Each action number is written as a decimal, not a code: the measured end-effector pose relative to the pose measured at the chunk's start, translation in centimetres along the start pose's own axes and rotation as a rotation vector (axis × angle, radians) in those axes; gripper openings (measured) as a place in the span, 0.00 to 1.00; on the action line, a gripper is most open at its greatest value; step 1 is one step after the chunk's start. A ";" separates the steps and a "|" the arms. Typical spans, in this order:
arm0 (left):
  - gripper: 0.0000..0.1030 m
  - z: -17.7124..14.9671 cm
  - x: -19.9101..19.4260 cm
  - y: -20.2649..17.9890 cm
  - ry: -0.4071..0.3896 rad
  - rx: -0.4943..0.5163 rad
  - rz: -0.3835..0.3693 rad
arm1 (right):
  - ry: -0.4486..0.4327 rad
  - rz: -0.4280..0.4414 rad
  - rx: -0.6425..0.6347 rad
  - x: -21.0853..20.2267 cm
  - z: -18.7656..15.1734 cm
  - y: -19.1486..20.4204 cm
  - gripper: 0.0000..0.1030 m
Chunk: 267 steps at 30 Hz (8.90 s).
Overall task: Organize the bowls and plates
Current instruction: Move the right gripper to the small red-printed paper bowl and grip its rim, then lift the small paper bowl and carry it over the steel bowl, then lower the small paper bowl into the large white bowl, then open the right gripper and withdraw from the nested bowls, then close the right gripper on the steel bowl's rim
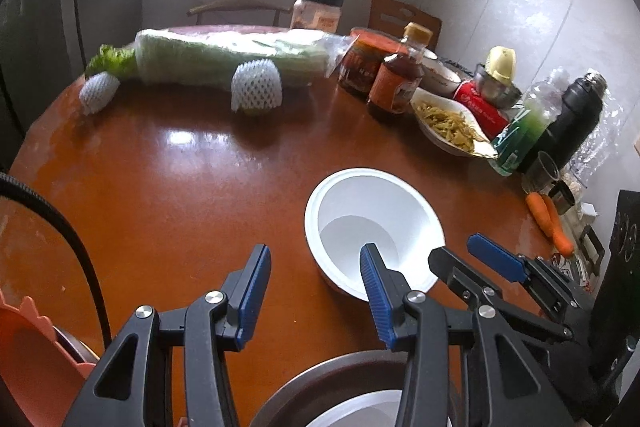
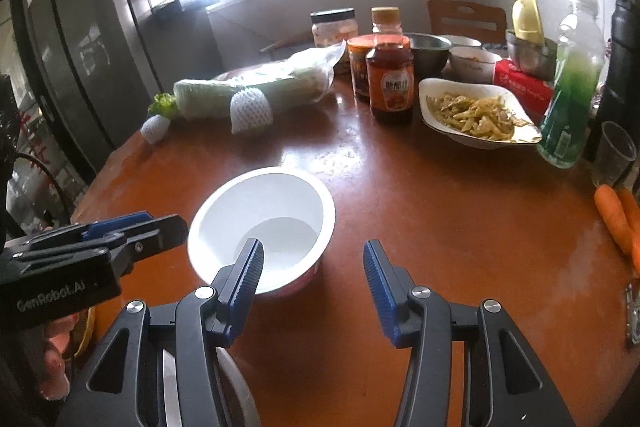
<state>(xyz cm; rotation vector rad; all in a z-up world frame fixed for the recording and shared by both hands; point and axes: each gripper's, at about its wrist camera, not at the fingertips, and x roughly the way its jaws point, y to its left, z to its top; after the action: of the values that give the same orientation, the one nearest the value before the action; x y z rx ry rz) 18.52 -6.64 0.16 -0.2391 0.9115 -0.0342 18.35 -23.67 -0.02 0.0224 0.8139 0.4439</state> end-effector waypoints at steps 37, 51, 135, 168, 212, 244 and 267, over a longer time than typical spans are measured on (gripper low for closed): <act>0.34 0.2 3.3 0.2 0.094 -0.038 -0.128 | 0.061 0.039 -0.087 3.9 0.4 1.3 0.31; 0.31 0.3 0.6 0.3 0.030 -0.022 -0.145 | 0.015 0.038 -0.092 1.7 1.1 1.9 0.30; 0.31 -10.8 -10.3 -0.6 0.019 0.093 -0.086 | -0.029 0.068 -0.131 -9.9 -9.4 7.6 0.31; 0.31 -11.2 -8.5 -0.1 0.050 0.092 -0.015 | 0.007 -0.002 -0.180 -8.0 -10.1 8.3 0.31; 0.37 -10.9 -10.8 0.9 -0.009 0.089 0.024 | -0.061 -0.039 -0.180 -10.1 -9.2 7.9 0.68; 0.47 -11.1 -6.7 1.5 0.094 0.036 -0.004 | 0.070 0.022 -0.018 -5.9 -10.0 4.2 0.69; 0.41 -10.8 -4.5 1.5 0.107 0.047 0.005 | 0.093 0.147 0.032 -3.9 -10.1 3.6 0.52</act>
<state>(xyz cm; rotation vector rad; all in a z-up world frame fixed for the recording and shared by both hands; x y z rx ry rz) 7.15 -6.68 -2.98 -0.1929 1.0162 -0.0641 7.52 -23.41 -3.58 0.0922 0.9147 0.5739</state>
